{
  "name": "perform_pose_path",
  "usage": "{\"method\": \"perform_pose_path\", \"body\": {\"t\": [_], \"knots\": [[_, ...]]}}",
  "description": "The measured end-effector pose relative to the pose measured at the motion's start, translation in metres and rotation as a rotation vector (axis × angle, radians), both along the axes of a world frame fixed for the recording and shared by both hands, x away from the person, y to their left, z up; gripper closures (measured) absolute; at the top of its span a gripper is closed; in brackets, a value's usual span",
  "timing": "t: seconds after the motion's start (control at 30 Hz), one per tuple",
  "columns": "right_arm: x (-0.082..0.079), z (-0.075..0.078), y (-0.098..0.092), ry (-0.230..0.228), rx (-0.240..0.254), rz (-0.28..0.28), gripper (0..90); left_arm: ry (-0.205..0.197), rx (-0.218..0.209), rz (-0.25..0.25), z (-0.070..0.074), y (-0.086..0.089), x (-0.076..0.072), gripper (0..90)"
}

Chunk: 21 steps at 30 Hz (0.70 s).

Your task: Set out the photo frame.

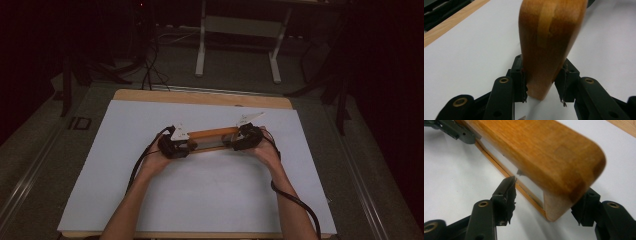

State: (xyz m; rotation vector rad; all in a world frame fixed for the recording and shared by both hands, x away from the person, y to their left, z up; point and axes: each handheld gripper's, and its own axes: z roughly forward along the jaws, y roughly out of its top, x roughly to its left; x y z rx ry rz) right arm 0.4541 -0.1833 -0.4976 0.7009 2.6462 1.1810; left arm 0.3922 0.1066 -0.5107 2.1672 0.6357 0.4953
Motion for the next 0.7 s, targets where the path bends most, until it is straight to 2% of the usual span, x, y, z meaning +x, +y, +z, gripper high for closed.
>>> {"method": "perform_pose_path", "body": {"t": [0.1, 0.2, 0.4, 0.7], "knots": [[0.001, -0.001, -0.001, 0.002, 0.014, -0.008, 43.4, 0.006, -0.011, 0.010, -0.001, 0.000, 0.001, 63.4], [-0.001, -0.002, 0.001, -0.028, -0.002, -0.014, 45.1, 0.032, -0.049, 0.026, -0.001, 0.002, 0.005, 62.2], [-0.002, -0.002, -0.001, -0.016, 0.011, -0.016, 48.0, 0.050, -0.079, 0.047, -0.002, 0.004, 0.008, 60.0], [-0.005, -0.004, -0.007, 0.005, 0.060, -0.008, 53.1, 0.075, -0.128, 0.066, -0.004, 0.008, 0.011, 55.7]]}}
